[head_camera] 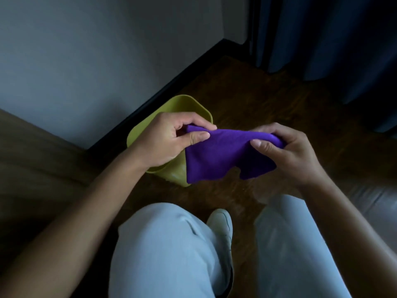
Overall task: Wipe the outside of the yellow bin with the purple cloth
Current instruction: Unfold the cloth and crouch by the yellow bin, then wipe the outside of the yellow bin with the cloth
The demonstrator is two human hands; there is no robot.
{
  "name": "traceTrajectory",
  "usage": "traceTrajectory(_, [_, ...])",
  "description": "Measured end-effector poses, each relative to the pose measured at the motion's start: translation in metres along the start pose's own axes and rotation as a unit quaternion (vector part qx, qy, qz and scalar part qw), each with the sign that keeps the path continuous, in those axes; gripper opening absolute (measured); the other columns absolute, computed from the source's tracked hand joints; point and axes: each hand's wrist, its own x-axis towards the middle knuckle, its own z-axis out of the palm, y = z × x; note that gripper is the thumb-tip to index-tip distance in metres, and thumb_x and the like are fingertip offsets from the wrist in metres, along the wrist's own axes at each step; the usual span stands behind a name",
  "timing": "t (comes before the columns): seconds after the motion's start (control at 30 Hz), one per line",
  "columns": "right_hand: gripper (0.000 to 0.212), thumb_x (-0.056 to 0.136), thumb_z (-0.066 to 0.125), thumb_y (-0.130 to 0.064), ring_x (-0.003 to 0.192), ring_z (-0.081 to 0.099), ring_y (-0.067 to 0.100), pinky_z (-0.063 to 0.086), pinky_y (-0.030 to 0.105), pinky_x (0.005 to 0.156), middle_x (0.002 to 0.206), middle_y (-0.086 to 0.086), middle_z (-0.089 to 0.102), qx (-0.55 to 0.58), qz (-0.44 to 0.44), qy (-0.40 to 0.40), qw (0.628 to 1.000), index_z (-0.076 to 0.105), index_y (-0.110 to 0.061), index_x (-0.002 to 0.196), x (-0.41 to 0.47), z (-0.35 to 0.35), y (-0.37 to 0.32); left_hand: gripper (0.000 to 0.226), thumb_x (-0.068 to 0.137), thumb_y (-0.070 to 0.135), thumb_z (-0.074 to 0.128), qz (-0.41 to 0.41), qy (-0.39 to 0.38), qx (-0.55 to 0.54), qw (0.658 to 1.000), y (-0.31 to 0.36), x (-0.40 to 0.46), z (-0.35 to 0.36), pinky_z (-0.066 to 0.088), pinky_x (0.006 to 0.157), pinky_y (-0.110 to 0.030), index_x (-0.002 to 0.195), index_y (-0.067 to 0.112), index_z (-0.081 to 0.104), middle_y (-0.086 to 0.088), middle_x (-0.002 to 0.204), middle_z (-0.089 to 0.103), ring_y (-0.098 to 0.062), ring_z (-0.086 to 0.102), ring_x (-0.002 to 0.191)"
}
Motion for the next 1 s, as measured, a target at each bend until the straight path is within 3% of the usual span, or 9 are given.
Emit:
traceTrajectory(0.2, [0.024,0.092,0.068,-0.024,0.105,0.071,0.006,0.058,0.017,0.075,0.113,-0.021,0.074,-0.047,-0.009,0.003,0.999,0.07,-0.036,0.113,-0.003,0.01,0.003,0.024,0.097,0.035,0.071,-0.061,0.056,-0.035,0.996,-0.031,-0.025,0.011,0.055,0.089,-0.019,0.121,0.039,0.072,0.014,0.117,0.076,-0.006,0.071,0.11])
traceTrajectory(0.33, [0.03,0.094,0.066,-0.021,0.107,0.07,0.003,0.059,0.017,0.075,0.116,-0.021,0.071,-0.101,0.0,0.039,0.994,0.068,-0.036,0.12,-0.019,0.002,0.02,0.046,0.098,0.037,0.069,-0.163,0.082,0.103,0.978,-0.082,-0.063,0.023,0.051,0.105,-0.029,0.142,0.034,0.057,0.025,0.139,0.059,0.013,0.052,0.126])
traceTrajectory(0.43, [0.033,0.096,0.067,-0.017,0.101,0.072,0.007,0.059,0.018,0.07,0.121,-0.009,0.071,-0.115,0.042,0.08,0.989,0.069,-0.029,0.127,-0.031,-0.006,0.038,0.057,0.099,0.032,0.067,-0.205,0.018,0.169,0.964,-0.113,-0.083,0.03,0.052,0.105,-0.047,0.152,0.03,0.048,0.004,0.149,0.056,-0.012,0.06,0.123])
traceTrajectory(0.5, [0.033,0.098,0.066,-0.015,0.096,0.072,0.009,0.058,0.018,0.066,0.12,-0.007,0.071,-0.112,0.073,0.107,0.985,0.07,-0.028,0.128,-0.034,-0.011,0.049,0.062,0.101,0.029,0.065,-0.214,-0.019,0.192,0.958,-0.127,-0.085,0.035,0.06,0.085,-0.052,0.157,0.036,0.039,-0.015,0.126,0.071,-0.018,0.063,0.087])
traceTrajectory(0.53, [0.033,0.098,0.066,-0.015,0.095,0.072,0.01,0.058,0.018,0.065,0.119,-0.008,0.071,-0.108,0.082,0.114,0.984,0.07,-0.028,0.128,-0.036,-0.012,0.054,0.064,0.102,0.025,0.064,-0.2,-0.021,0.21,0.957,-0.133,-0.085,0.036,0.063,0.067,-0.042,0.158,0.041,0.035,-0.016,0.1,0.074,-0.015,0.057,0.068])
traceTrajectory(0.6, [0.032,0.099,0.066,-0.014,0.097,0.071,0.007,0.057,0.016,0.066,0.117,-0.012,0.071,-0.109,0.087,0.114,0.984,0.07,-0.03,0.126,-0.039,-0.012,0.06,0.068,0.102,0.013,0.064,-0.151,0.001,0.259,0.954,-0.137,-0.081,0.035,0.039,0.04,-0.017,0.157,0.042,0.036,0.002,0.058,0.054,-0.005,0.039,0.042])
traceTrajectory(0.63, [0.032,0.099,0.066,-0.014,0.097,0.071,0.006,0.057,0.015,0.066,0.116,-0.013,0.071,-0.108,0.089,0.11,0.984,0.07,-0.031,0.126,-0.039,-0.012,0.062,0.068,0.1,0.009,0.064,-0.138,0.007,0.278,0.95,-0.135,-0.078,0.035,0.034,0.037,-0.017,0.157,0.038,0.038,0.009,0.052,0.044,-0.002,0.035,0.039])
traceTrajectory(0.77, [0.031,0.099,0.067,-0.015,0.095,0.073,0.006,0.058,0.017,0.066,0.114,-0.016,0.073,-0.102,0.089,0.088,0.987,0.072,-0.033,0.124,-0.041,-0.006,0.066,0.066,0.098,0.003,0.065,-0.113,0.021,0.293,0.949,-0.13,-0.069,0.036,0.034,0.039,-0.013,0.156,0.027,0.043,0.014,0.049,0.031,0.002,0.027,0.037])
traceTrajectory(1.0, [0.031,0.099,0.065,-0.013,0.1,0.073,0.013,0.061,0.023,0.07,0.117,-0.014,0.073,-0.048,0.071,0.113,0.99,0.072,-0.033,0.122,-0.04,-0.009,0.06,0.05,0.104,0.018,0.061,-0.194,0.17,0.168,0.951,-0.127,-0.05,0.022,0.027,0.04,-0.019,0.142,0.049,0.054,0.008,0.065,0.05,-0.007,0.034,0.039])
